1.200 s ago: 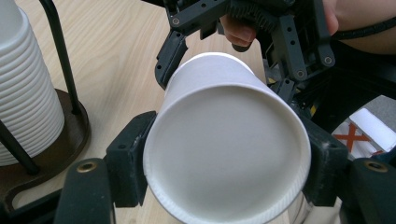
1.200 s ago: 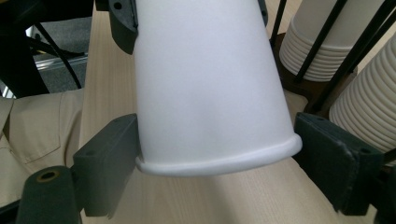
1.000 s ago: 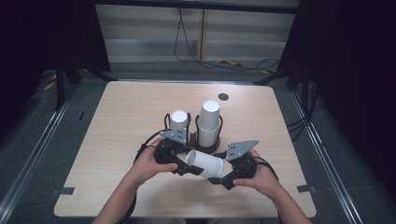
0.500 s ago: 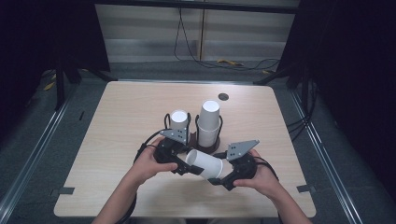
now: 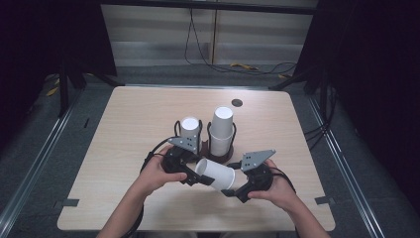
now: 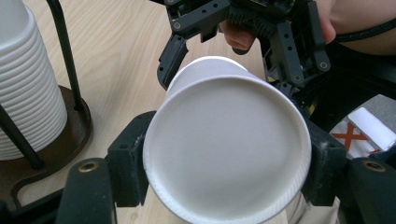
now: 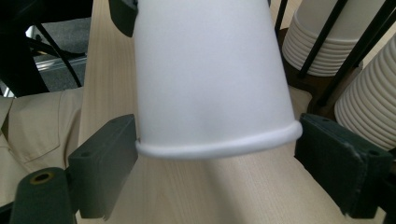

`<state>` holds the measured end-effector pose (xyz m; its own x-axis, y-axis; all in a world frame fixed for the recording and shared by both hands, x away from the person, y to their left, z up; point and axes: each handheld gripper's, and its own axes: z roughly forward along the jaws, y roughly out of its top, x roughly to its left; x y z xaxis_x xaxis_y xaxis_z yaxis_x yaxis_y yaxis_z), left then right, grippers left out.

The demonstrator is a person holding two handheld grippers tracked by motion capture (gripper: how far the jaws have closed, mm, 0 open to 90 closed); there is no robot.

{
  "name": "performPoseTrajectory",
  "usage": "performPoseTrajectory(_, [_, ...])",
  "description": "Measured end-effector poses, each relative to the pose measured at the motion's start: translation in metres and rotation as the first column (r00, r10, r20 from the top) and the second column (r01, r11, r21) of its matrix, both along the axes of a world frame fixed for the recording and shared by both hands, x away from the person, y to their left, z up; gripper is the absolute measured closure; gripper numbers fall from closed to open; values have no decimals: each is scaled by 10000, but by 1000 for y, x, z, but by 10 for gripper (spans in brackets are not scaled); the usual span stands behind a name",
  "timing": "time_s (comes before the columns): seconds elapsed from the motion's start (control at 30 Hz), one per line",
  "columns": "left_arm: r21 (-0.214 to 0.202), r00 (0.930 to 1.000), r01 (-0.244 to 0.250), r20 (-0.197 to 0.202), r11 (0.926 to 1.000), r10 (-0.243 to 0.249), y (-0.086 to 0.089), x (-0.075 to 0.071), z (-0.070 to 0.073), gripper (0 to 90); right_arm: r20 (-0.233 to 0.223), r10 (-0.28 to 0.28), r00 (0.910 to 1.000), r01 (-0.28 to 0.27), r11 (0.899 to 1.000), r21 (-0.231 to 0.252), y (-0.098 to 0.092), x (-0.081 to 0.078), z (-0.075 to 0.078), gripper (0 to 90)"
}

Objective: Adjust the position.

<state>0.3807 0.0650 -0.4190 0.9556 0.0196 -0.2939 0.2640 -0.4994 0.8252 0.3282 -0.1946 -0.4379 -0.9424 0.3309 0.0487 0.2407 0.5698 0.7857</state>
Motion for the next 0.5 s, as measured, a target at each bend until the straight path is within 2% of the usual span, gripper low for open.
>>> performPoseTrajectory(0.5, [-309, 10000, 24, -94, 9995, -27, 0, 0, 2, 317, 32, 174, 9998, -174, 9998, -45, 4, 0, -1, 134])
